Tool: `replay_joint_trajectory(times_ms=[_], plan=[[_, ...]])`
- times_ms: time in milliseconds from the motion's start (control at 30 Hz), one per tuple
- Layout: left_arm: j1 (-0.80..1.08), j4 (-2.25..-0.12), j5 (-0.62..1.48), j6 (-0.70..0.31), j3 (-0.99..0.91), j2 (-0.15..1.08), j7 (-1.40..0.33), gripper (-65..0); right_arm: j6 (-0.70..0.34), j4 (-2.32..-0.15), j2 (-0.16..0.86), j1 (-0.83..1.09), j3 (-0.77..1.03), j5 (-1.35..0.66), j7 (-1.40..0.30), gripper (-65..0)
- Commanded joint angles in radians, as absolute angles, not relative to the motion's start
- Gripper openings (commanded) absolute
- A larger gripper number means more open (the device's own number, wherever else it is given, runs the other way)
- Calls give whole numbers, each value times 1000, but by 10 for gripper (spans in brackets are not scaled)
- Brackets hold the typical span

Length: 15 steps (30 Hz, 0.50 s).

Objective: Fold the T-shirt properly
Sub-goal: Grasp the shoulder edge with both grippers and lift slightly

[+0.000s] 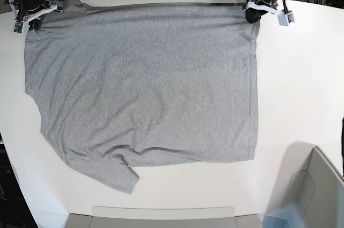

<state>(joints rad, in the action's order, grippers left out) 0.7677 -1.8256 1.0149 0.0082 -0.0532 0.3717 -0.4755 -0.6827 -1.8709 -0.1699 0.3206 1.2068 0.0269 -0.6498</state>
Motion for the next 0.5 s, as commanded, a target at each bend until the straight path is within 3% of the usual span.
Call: replay_joint_trajectory(times_ms=[0, 300, 467], plan=[[777, -1856, 1017, 7, -61, 378, -463, -650, -698, -1891, -157, 306, 1216, 22, -628, -650], [694, -1906, 1017, 15, -53, 364, -464, -650, -698, -1890, -157, 191, 1208, 119, -628, -650], [601, -1906, 1017, 163, -54, 349, -564, -650, -698, -1885, -157, 102, 1208, 217, -628, -650]])
